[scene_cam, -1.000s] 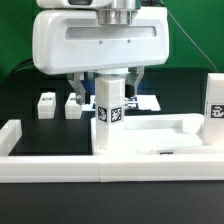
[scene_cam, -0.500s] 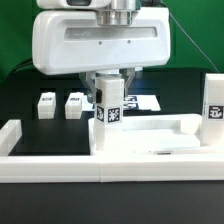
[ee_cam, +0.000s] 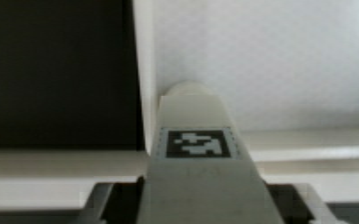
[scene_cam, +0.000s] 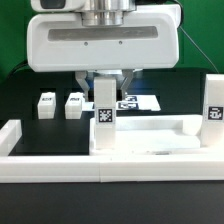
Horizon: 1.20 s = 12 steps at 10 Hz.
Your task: Assemble desk
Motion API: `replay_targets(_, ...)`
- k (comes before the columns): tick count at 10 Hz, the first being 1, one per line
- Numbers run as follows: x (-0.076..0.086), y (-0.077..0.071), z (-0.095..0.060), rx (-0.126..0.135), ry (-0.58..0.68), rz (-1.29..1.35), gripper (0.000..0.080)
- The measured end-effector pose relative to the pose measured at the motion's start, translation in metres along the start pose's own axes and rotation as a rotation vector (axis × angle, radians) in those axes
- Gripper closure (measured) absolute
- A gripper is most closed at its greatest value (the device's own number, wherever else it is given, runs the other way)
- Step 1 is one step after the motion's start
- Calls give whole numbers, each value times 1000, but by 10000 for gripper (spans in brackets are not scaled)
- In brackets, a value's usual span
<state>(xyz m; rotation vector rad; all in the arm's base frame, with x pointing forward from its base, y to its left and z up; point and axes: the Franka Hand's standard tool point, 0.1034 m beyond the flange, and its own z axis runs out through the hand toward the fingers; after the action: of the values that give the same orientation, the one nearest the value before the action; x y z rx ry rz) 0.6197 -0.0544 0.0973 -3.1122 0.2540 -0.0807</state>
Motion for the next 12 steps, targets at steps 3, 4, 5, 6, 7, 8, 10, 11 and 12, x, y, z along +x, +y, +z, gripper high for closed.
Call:
replay_targets(3,-1,-10,0,-5,-3,425,512)
replay_targets(4,-1,-10,0,-5,-3,472,512)
replay_targets(5,-1,-11,0,-3,-2,506,512)
replay_targets(6,-1,-11,0,0,-3,557,512)
replay_targets(7,-1,-11,0,-5,-2,505,395)
replay_targets(8,0,-11,-1,-14,0,425,235)
replay_targets(10,3,-15,-3,-18,17,318,166)
replay_targets(11,4,-16,-5,-24,22,189,166)
replay_targets(12,5,-15,-6,-25,21,89,153)
